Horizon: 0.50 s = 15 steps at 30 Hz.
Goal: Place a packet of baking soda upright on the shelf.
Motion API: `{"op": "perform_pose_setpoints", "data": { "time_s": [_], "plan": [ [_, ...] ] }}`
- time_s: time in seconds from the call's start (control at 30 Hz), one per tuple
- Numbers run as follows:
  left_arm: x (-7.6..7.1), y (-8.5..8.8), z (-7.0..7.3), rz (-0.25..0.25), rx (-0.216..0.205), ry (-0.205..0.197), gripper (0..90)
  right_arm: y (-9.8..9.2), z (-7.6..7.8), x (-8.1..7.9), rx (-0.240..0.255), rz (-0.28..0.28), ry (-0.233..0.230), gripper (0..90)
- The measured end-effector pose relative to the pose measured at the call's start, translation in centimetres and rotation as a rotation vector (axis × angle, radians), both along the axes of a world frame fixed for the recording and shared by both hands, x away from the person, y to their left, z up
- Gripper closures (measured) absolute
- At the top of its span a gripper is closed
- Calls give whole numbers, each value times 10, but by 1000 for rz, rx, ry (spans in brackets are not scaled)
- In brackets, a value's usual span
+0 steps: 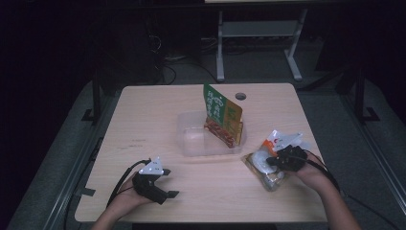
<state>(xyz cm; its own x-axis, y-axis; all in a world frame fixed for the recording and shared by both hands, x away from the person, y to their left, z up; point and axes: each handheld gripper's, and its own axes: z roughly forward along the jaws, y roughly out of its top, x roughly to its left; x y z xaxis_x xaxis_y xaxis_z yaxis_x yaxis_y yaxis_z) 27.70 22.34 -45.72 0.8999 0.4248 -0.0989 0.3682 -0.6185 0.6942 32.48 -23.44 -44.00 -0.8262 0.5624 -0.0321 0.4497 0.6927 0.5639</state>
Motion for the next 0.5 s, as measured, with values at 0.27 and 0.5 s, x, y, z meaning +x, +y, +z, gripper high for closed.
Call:
{"op": "perform_pose_setpoints", "data": {
  "time_s": [0.27, 0.5],
  "plan": [
    [0, -1, 0, -6, 3, -4, 143, 23, 1, -20, 8, 118, 14, 899],
    [0, -1, 0, -7, 4, -2, 143, 49, 1, -25, 20, 198, 26, 899]
  ]
}}
